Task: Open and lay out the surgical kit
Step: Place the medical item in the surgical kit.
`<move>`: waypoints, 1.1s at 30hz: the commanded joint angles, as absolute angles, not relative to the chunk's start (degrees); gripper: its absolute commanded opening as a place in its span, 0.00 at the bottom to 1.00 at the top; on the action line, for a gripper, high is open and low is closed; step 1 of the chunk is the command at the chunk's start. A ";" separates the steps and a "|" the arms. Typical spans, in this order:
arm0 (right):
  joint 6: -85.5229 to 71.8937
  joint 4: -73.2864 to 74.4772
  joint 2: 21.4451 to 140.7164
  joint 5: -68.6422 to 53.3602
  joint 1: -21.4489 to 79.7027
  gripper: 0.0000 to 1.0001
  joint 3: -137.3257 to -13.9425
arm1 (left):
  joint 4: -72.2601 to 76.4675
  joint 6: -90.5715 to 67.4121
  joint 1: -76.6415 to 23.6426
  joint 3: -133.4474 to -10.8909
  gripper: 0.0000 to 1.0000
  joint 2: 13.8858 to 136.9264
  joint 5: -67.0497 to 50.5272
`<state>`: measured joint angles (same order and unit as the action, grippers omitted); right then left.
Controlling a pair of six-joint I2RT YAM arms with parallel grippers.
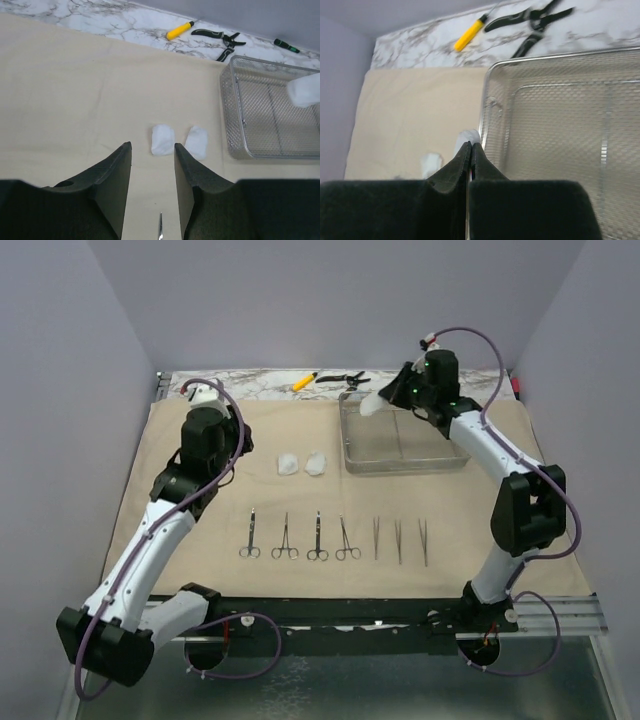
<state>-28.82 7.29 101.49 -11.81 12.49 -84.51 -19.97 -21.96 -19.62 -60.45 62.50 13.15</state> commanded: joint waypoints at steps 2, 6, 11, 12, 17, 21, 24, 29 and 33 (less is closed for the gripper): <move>-29.93 0.72 101.76 -13.99 25.71 0.01 -82.70 | -20.66 -23.34 -19.78 -57.86 0.45 53.71 16.04; -28.22 -2.96 108.33 -12.85 34.78 0.01 -86.72 | -22.88 -22.20 -19.78 -58.68 0.51 50.39 15.99; -23.64 -4.30 118.54 -16.02 41.26 0.01 -95.50 | -26.52 -20.62 -19.78 -60.43 0.55 48.55 16.26; -22.27 -3.91 120.70 -17.12 42.01 0.01 -97.54 | -27.12 -20.44 -19.83 -60.54 0.55 48.33 16.11; -15.73 -2.52 129.98 -23.57 43.35 0.01 -105.43 | -28.70 -20.12 -19.78 -60.26 0.56 47.60 16.08; -10.91 2.89 136.66 -25.63 43.38 0.01 -114.28 | -29.00 -19.55 -19.80 -60.35 0.56 47.70 16.54; -7.50 7.45 141.10 -27.79 43.37 0.01 -120.82 | -29.00 -18.94 -19.79 -61.04 0.56 48.34 17.19; -2.12 14.10 145.06 -31.18 43.37 0.01 -126.75 | -29.00 -17.43 -19.78 -62.10 0.56 49.70 17.58; 0.97 15.78 145.32 -34.78 43.34 0.01 -126.68 | -29.00 -15.98 -19.79 -63.19 0.57 50.71 17.90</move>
